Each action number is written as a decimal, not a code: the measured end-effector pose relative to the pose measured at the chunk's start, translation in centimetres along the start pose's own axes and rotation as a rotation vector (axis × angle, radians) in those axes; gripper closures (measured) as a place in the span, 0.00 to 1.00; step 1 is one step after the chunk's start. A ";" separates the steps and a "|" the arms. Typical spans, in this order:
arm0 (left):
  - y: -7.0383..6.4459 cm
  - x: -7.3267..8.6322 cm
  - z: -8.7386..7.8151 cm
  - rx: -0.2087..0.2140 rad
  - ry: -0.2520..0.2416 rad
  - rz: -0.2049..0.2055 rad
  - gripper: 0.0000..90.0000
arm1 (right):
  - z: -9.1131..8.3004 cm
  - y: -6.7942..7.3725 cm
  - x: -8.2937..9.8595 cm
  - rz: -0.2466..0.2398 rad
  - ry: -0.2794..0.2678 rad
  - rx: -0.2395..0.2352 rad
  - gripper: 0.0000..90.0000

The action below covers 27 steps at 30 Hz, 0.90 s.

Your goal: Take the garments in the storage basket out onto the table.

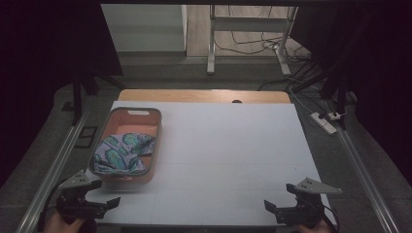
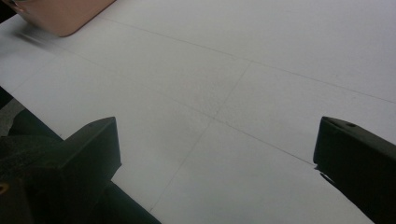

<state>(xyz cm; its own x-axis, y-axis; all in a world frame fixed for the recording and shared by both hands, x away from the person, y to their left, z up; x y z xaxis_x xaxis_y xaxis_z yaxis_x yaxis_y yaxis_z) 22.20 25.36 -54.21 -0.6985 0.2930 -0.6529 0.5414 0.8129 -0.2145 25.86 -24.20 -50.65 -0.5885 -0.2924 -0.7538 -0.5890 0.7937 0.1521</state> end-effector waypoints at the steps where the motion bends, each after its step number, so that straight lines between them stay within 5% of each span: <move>1: 0.0 0.0 0.0 -0.003 0.002 -0.001 0.04 | 0.0 0.0 0.0 -0.001 0.001 -0.001 0.01; 13: 0.0 0.1 0.2 -0.013 0.032 0.001 0.01 | 0.2 0.2 0.2 -0.023 0.025 0.001 0.01; 18: -0.5 -0.3 0.0 0.036 0.012 -0.019 0.00 | 0.2 0.2 0.2 -0.023 0.029 0.000 0.01; 21: -0.9 -0.9 -0.3 0.016 -0.005 0.014 0.00 | 0.3 0.1 0.2 -0.015 0.035 -0.001 0.01; 27: -1.5 -1.3 0.0 0.064 -0.006 0.035 0.00 | 0.3 0.1 0.3 -0.016 0.041 -0.002 0.01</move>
<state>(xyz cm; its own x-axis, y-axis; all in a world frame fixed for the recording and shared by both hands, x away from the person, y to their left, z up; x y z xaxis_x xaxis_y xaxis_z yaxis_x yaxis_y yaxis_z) 22.28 23.81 -53.05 -0.6759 0.3179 -0.6649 0.5947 0.7681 -0.2374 25.82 -24.00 -51.05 -0.6013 -0.3262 -0.7294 -0.5994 0.7878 0.1418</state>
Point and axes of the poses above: each handheld gripper's, and its own axes: z roughly forward along the jaws, x roughly out of its underside, y roughly to its left, the point moved 9 cm from there along z, roughly forward along the jaws, and after that the axes turned 1 degree about y, right-handed, at the moved point
